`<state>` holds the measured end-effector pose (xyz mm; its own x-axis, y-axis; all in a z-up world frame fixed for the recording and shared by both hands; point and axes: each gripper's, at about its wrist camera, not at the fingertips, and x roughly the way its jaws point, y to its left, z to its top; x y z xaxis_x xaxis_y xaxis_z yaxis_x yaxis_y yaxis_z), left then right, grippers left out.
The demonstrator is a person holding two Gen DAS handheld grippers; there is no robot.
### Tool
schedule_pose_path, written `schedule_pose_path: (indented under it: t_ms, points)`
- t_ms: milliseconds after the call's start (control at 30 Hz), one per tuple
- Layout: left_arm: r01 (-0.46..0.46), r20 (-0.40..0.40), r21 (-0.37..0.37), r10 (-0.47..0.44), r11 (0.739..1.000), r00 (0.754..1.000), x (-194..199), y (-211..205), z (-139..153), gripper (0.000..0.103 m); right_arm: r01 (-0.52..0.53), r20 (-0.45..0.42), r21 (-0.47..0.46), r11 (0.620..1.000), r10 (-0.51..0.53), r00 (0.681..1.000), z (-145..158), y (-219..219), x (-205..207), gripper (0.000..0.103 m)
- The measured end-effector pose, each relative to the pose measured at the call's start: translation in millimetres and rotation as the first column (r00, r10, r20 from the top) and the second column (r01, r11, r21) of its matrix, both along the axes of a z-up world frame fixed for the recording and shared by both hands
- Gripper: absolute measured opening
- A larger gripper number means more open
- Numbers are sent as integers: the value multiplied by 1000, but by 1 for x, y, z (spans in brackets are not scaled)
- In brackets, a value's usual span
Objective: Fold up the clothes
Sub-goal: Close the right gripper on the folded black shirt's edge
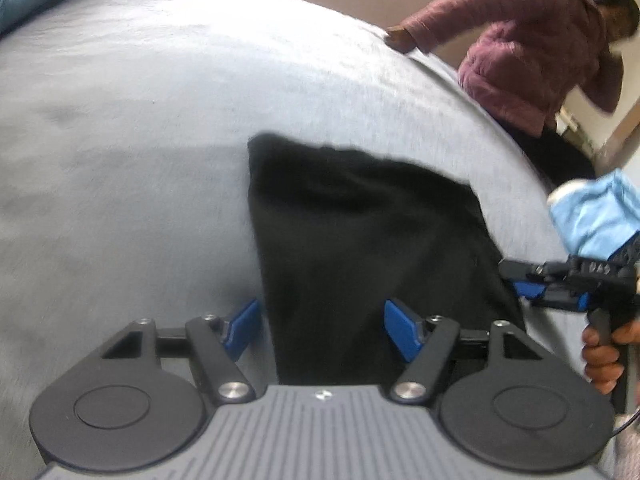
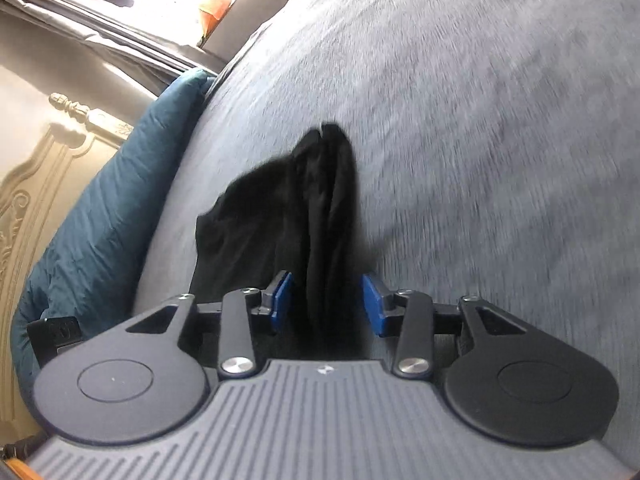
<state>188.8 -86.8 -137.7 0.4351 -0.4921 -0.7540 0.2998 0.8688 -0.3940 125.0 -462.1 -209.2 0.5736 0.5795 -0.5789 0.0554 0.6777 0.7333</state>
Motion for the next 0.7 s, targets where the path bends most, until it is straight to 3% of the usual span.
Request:
schedule_pose_path:
  t_ms: [267,367,567,633,700]
  points:
    - [52,31,-58,-50,997,998,47,-12,-13,66,-11,16,76,997,9,1000,-13,14,56,38]
    - [74,40,-83,-71,994,997,56,-16,-18,69,-40,40,72,997,37,999,-14,22,70,37]
    - [101,87,-102,-92,990,992,62,-22,-20,72,-70,79,69,995,65,995,-16,29,80,28]
    - [80,97,-102,-71,992,993,63,-24,-18,67,-76,85,75,994,70,994,-17,29,80,23]
    - [50,104,-93,-40,994,994,62,-23,-17,52,-83,90,79,993,76,993,-18,27,80,17]
